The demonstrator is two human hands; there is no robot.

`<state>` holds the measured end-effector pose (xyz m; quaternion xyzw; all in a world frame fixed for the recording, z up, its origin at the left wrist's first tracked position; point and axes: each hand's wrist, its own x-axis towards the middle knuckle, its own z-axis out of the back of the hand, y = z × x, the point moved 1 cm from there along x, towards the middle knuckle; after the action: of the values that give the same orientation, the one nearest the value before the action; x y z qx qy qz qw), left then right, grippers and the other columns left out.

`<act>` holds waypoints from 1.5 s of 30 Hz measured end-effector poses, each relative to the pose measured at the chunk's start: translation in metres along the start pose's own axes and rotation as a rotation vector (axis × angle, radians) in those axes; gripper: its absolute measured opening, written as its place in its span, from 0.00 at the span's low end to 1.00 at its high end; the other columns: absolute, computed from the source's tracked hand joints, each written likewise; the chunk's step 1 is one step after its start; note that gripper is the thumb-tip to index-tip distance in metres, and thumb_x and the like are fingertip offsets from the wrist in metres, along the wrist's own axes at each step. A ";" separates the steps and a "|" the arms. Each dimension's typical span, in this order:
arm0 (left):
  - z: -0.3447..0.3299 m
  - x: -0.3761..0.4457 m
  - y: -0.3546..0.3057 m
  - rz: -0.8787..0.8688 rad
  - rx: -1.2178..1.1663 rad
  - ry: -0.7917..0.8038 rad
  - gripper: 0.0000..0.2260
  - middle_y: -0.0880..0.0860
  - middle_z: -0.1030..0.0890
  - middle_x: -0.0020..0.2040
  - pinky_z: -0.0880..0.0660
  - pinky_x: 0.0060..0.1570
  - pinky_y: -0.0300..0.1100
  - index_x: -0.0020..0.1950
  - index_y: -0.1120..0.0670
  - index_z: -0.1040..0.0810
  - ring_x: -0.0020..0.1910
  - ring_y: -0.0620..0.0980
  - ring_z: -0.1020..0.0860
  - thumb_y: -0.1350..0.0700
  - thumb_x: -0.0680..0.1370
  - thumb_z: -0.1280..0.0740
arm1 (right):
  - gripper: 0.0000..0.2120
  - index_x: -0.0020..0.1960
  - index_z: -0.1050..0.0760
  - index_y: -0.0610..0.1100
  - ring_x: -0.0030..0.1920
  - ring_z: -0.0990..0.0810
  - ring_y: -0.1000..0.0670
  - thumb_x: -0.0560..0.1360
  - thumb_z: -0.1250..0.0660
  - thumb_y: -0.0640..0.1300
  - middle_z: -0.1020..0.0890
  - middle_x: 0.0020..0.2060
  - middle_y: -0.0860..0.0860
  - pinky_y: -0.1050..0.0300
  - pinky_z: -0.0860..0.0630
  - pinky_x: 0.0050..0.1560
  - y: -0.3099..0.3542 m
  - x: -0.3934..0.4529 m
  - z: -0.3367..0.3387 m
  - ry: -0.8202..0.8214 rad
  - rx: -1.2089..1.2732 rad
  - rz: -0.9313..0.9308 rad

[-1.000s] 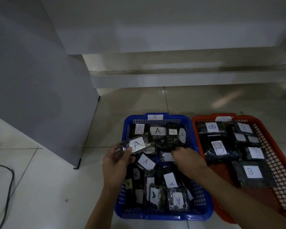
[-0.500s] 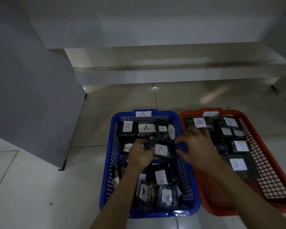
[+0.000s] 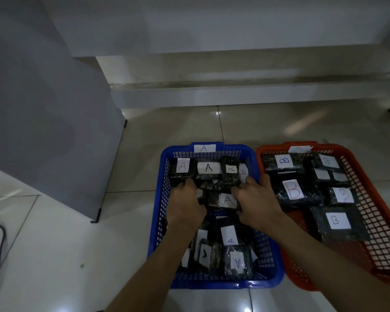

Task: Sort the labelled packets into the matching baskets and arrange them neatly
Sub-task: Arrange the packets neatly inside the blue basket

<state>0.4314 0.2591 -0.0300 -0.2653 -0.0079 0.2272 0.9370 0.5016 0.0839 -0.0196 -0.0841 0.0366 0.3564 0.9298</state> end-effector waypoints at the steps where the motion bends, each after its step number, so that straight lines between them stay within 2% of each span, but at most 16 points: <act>1: 0.000 0.001 0.006 -0.005 0.015 -0.025 0.22 0.57 0.21 0.53 0.20 0.50 0.50 0.57 0.58 0.26 0.53 0.56 0.22 0.58 0.67 0.23 | 0.17 0.50 0.22 0.47 0.57 0.23 0.44 0.63 0.24 0.49 0.16 0.46 0.50 0.41 0.38 0.59 0.001 -0.001 -0.002 -0.001 -0.003 0.002; 5: 0.005 0.010 0.016 0.032 0.017 0.053 0.18 0.58 0.22 0.50 0.20 0.43 0.50 0.56 0.59 0.25 0.51 0.56 0.23 0.56 0.69 0.28 | 0.20 0.56 0.23 0.47 0.62 0.26 0.44 0.66 0.25 0.49 0.17 0.50 0.50 0.39 0.38 0.62 0.001 0.000 0.000 0.043 -0.004 -0.014; 9: 0.002 0.015 0.018 -0.060 0.128 0.057 0.15 0.58 0.24 0.55 0.22 0.52 0.50 0.59 0.53 0.20 0.56 0.57 0.25 0.58 0.73 0.32 | 0.22 0.59 0.26 0.47 0.65 0.29 0.45 0.67 0.26 0.50 0.19 0.54 0.50 0.38 0.40 0.65 0.002 0.002 0.008 0.119 -0.012 -0.019; 14: 0.011 0.031 0.022 -0.169 0.224 0.160 0.17 0.54 0.20 0.56 0.22 0.52 0.48 0.61 0.49 0.20 0.56 0.53 0.24 0.56 0.72 0.29 | 0.19 0.59 0.25 0.50 0.63 0.28 0.45 0.69 0.27 0.52 0.18 0.52 0.51 0.40 0.40 0.61 0.002 -0.002 0.003 0.072 -0.013 -0.013; 18: 0.014 0.027 0.012 -0.132 0.370 0.135 0.15 0.54 0.19 0.55 0.22 0.53 0.48 0.61 0.50 0.22 0.56 0.53 0.23 0.54 0.74 0.30 | 0.18 0.58 0.23 0.51 0.61 0.26 0.47 0.70 0.27 0.55 0.17 0.51 0.53 0.41 0.39 0.60 -0.002 -0.006 -0.002 0.036 0.019 -0.008; 20: 0.012 0.026 0.010 -0.074 0.372 0.129 0.14 0.55 0.19 0.54 0.21 0.51 0.49 0.58 0.52 0.21 0.54 0.54 0.21 0.55 0.73 0.29 | 0.16 0.53 0.21 0.52 0.57 0.24 0.48 0.68 0.26 0.57 0.17 0.47 0.54 0.41 0.38 0.58 -0.004 -0.006 -0.005 -0.001 0.034 -0.008; 23: 0.012 0.027 0.015 -0.007 0.233 0.126 0.13 0.55 0.17 0.50 0.19 0.45 0.49 0.55 0.54 0.18 0.48 0.54 0.19 0.54 0.72 0.27 | 0.14 0.45 0.19 0.52 0.52 0.22 0.48 0.64 0.22 0.55 0.17 0.41 0.54 0.43 0.39 0.54 -0.001 -0.005 -0.009 -0.021 0.035 -0.027; 26: 0.013 0.023 0.026 -0.037 0.061 0.092 0.17 0.55 0.17 0.56 0.21 0.54 0.45 0.60 0.54 0.18 0.53 0.53 0.19 0.56 0.71 0.26 | 0.10 0.47 0.19 0.51 0.55 0.24 0.48 0.68 0.24 0.52 0.18 0.44 0.54 0.44 0.39 0.55 0.002 -0.006 -0.006 -0.033 0.059 -0.034; 29: 0.024 0.011 0.028 -0.188 -0.127 0.091 0.17 0.52 0.17 0.57 0.23 0.56 0.37 0.61 0.56 0.19 0.53 0.47 0.20 0.57 0.73 0.25 | 0.07 0.50 0.18 0.48 0.52 0.21 0.49 0.74 0.29 0.48 0.16 0.46 0.52 0.49 0.26 0.55 0.000 -0.014 0.008 -0.065 0.340 -0.058; 32: 0.036 -0.012 0.026 -0.214 -0.302 0.161 0.14 0.47 0.17 0.53 0.23 0.50 0.31 0.59 0.51 0.18 0.48 0.41 0.20 0.57 0.74 0.26 | 0.18 0.59 0.20 0.50 0.53 0.19 0.52 0.72 0.26 0.57 0.17 0.51 0.53 0.53 0.20 0.54 0.009 -0.026 0.012 0.157 0.723 -0.100; 34: 0.039 -0.027 0.026 -0.148 -0.458 0.180 0.13 0.44 0.17 0.52 0.21 0.51 0.36 0.58 0.50 0.18 0.48 0.41 0.19 0.57 0.73 0.25 | 0.29 0.64 0.23 0.50 0.59 0.22 0.53 0.67 0.22 0.59 0.19 0.57 0.53 0.54 0.21 0.59 0.014 -0.029 0.008 0.309 0.756 -0.102; 35: 0.039 -0.034 0.025 -0.124 -0.525 0.185 0.14 0.44 0.17 0.51 0.21 0.51 0.37 0.57 0.50 0.18 0.48 0.41 0.18 0.57 0.73 0.25 | 0.30 0.65 0.23 0.49 0.59 0.22 0.54 0.67 0.21 0.57 0.20 0.58 0.53 0.56 0.22 0.59 0.014 -0.029 0.009 0.325 0.751 -0.109; 37: 0.036 -0.047 0.021 -0.065 -0.609 0.219 0.14 0.46 0.16 0.50 0.21 0.52 0.36 0.57 0.50 0.18 0.49 0.42 0.18 0.58 0.73 0.24 | 0.25 0.61 0.20 0.46 0.55 0.20 0.55 0.68 0.21 0.56 0.19 0.55 0.53 0.59 0.22 0.54 0.011 -0.028 0.015 0.333 0.738 -0.126; 39: 0.030 -0.056 0.018 -0.010 -0.644 0.255 0.15 0.47 0.16 0.51 0.23 0.53 0.33 0.58 0.50 0.19 0.50 0.42 0.19 0.58 0.72 0.24 | 0.19 0.54 0.17 0.46 0.49 0.18 0.54 0.69 0.22 0.55 0.17 0.50 0.53 0.57 0.19 0.49 0.011 -0.030 0.021 0.386 0.737 -0.121; 43: 0.022 -0.069 0.017 0.041 -0.647 0.219 0.15 0.45 0.17 0.53 0.22 0.58 0.39 0.58 0.50 0.20 0.54 0.36 0.21 0.59 0.73 0.25 | 0.15 0.54 0.26 0.48 0.48 0.16 0.48 0.72 0.23 0.48 0.20 0.52 0.49 0.52 0.16 0.43 0.014 -0.034 0.032 0.478 0.912 -0.231; 45: 0.020 -0.074 0.015 0.005 -0.601 0.165 0.17 0.41 0.19 0.56 0.24 0.59 0.34 0.60 0.48 0.20 0.56 0.32 0.24 0.56 0.73 0.24 | 0.13 0.51 0.26 0.46 0.46 0.15 0.44 0.73 0.24 0.44 0.18 0.48 0.46 0.50 0.16 0.39 0.007 -0.038 0.039 0.434 1.034 -0.316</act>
<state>0.3559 0.2484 -0.0120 -0.5481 0.0018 0.1947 0.8134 0.4696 0.0711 0.0226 0.3052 0.3828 0.1240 0.8631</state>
